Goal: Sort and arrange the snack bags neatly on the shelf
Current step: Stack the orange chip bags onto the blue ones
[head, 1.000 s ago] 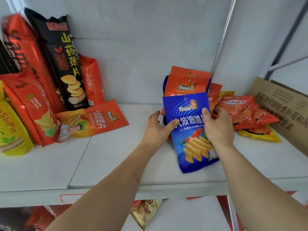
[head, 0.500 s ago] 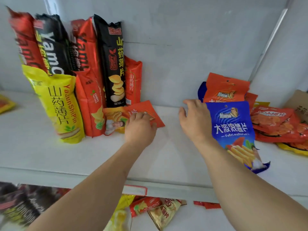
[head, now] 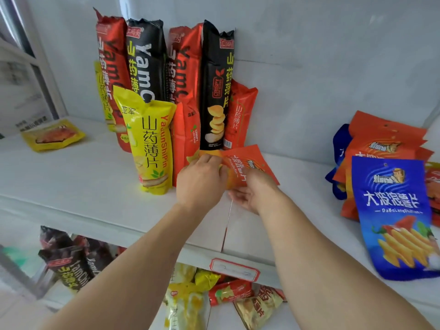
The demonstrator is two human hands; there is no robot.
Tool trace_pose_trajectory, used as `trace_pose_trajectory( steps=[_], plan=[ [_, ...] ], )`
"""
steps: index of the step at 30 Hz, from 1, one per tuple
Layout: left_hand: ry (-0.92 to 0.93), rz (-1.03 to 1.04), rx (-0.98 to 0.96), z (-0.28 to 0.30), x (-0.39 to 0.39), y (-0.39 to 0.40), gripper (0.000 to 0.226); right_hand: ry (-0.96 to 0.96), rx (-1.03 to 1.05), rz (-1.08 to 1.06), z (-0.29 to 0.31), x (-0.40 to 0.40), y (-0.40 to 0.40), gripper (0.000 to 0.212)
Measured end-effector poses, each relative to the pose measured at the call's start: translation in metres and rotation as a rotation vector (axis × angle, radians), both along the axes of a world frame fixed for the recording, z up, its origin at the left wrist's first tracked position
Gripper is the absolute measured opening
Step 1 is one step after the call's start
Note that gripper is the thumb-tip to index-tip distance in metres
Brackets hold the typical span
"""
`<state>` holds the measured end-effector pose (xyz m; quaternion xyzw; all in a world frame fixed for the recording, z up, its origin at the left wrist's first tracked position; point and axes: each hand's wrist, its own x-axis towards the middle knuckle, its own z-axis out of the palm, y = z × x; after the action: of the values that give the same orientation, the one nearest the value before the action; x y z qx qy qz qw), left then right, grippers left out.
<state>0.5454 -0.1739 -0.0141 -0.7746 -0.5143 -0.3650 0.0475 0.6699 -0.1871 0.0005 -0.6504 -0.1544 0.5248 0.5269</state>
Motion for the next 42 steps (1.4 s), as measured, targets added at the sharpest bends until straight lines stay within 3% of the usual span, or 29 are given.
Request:
trace_pose_trajectory(
  steps=[6, 12, 18, 22, 26, 31, 34, 36, 42],
  plan=[
    [-0.009, 0.002, 0.023, 0.003, -0.019, -0.002, 0.020, 0.185, -0.017, -0.104, 0.010, -0.023, 0.008, 0.020],
    [-0.055, 0.016, 0.020, -0.001, -0.034, -0.009, 0.032, 0.317, -0.058, -0.053, 0.006, -0.039, 0.004, 0.026],
    [-0.098, 0.065, -0.038, 0.003, -0.035, -0.014, 0.029, 0.501, 0.056, -0.096, 0.023, -0.041, 0.007, 0.032],
    [-0.143, 0.043, -0.056, 0.008, -0.031, -0.017, 0.028, 0.284, 0.016, -0.153, 0.013, -0.030, 0.024, 0.034],
    [-0.149, 0.047, -0.088, 0.009, -0.021, -0.020, 0.028, -0.022, 0.133, -0.176, 0.007, -0.009, 0.029, 0.015],
    [-0.227, 0.012, -0.061, 0.012, -0.005, -0.030, 0.027, -0.201, 0.401, -0.178, 0.013, 0.039, -0.007, 0.014],
    [-0.291, -0.047, -0.044, 0.021, 0.016, -0.041, 0.026, -0.346, 0.425, -0.224, 0.024, 0.071, -0.037, 0.020],
    [-0.321, -0.079, -0.034, 0.027, 0.035, -0.050, 0.026, -0.419, 0.426, -0.245, 0.027, 0.093, -0.054, 0.010],
    [-0.347, -0.135, -0.066, 0.042, 0.103, -0.088, 0.026, -0.512, 0.488, -0.343, 0.047, 0.156, -0.114, 0.011]
  ],
)
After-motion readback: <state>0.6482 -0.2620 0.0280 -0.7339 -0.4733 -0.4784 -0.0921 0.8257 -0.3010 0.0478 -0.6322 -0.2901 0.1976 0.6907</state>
